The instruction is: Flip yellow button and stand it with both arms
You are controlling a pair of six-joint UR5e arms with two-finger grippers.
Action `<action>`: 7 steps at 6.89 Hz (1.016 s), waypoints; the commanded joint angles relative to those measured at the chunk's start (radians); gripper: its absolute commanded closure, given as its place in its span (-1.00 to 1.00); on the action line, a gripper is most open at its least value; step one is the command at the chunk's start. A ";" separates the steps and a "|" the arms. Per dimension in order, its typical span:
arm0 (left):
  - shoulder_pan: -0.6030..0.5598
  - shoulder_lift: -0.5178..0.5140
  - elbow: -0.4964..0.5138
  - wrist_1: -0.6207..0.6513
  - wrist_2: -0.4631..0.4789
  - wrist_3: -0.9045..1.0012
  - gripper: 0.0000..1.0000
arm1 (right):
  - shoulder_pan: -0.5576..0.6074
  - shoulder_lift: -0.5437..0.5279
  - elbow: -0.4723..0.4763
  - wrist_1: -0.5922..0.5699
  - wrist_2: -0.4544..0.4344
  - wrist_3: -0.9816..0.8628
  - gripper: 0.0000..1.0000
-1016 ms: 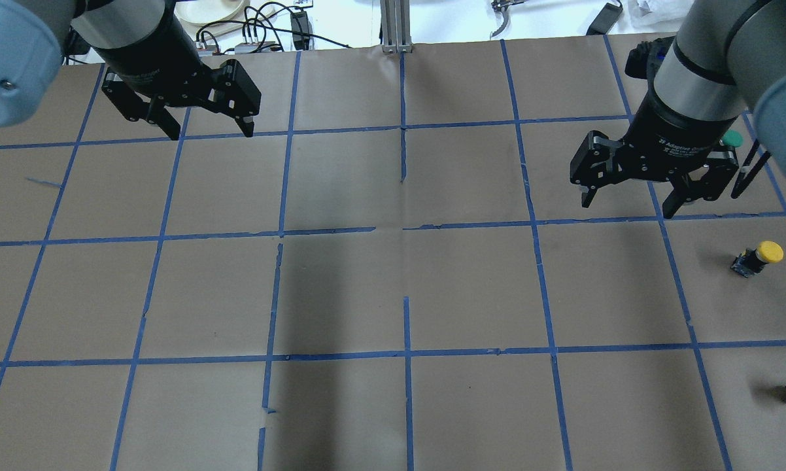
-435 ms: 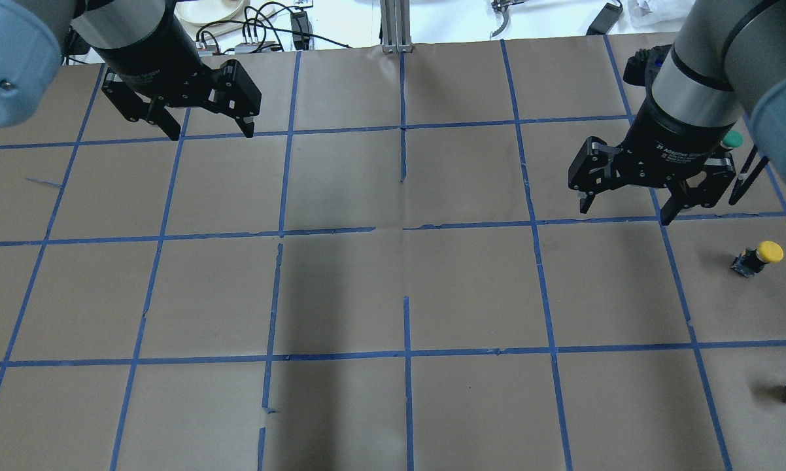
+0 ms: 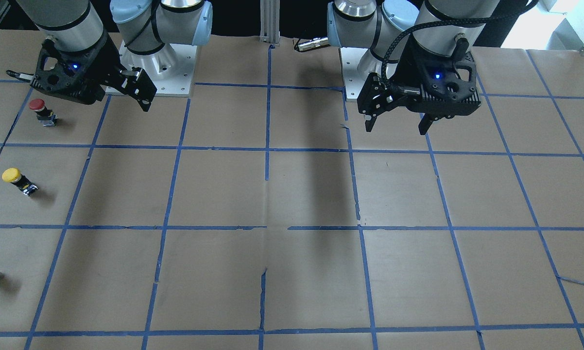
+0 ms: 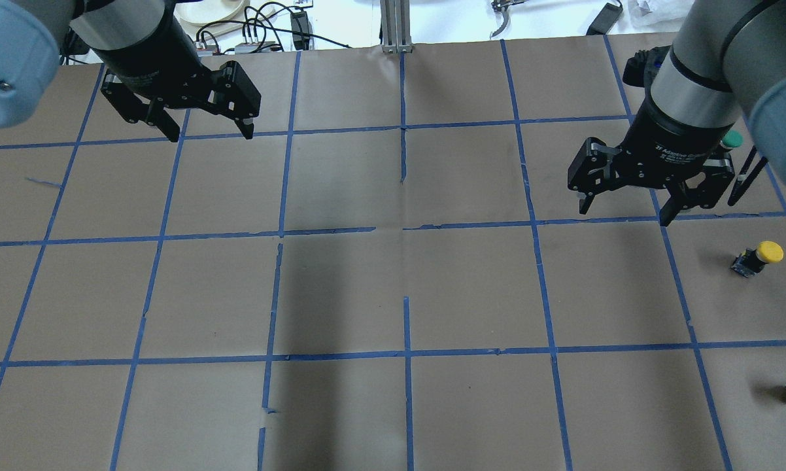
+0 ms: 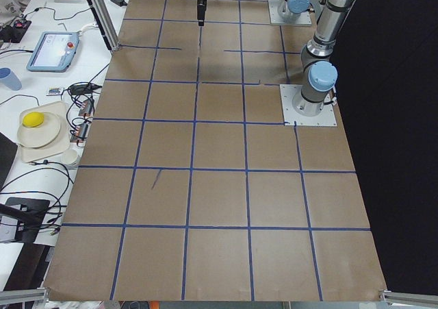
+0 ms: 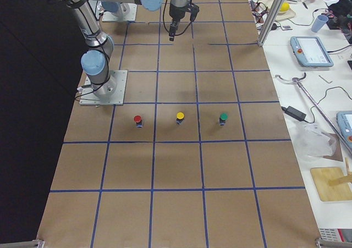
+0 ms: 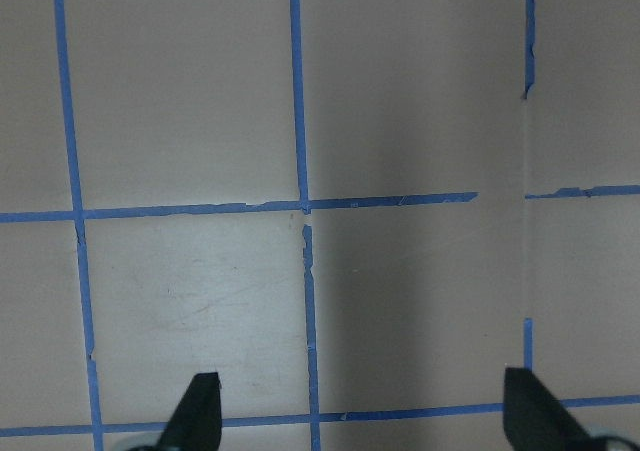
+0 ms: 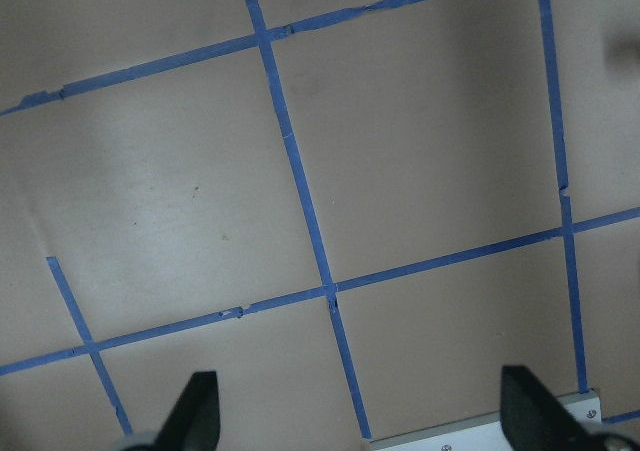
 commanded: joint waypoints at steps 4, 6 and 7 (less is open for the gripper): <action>0.000 0.003 0.000 0.000 0.001 0.002 -1.00 | 0.008 -0.010 -0.012 -0.007 -0.009 0.002 -1.00; 0.000 0.006 0.003 0.000 0.000 0.000 -1.00 | 0.019 -0.050 -0.005 -0.041 0.000 -0.023 -1.00; 0.000 0.006 0.001 -0.002 0.000 0.000 -1.00 | 0.028 -0.059 -0.005 -0.036 -0.005 -0.029 -1.00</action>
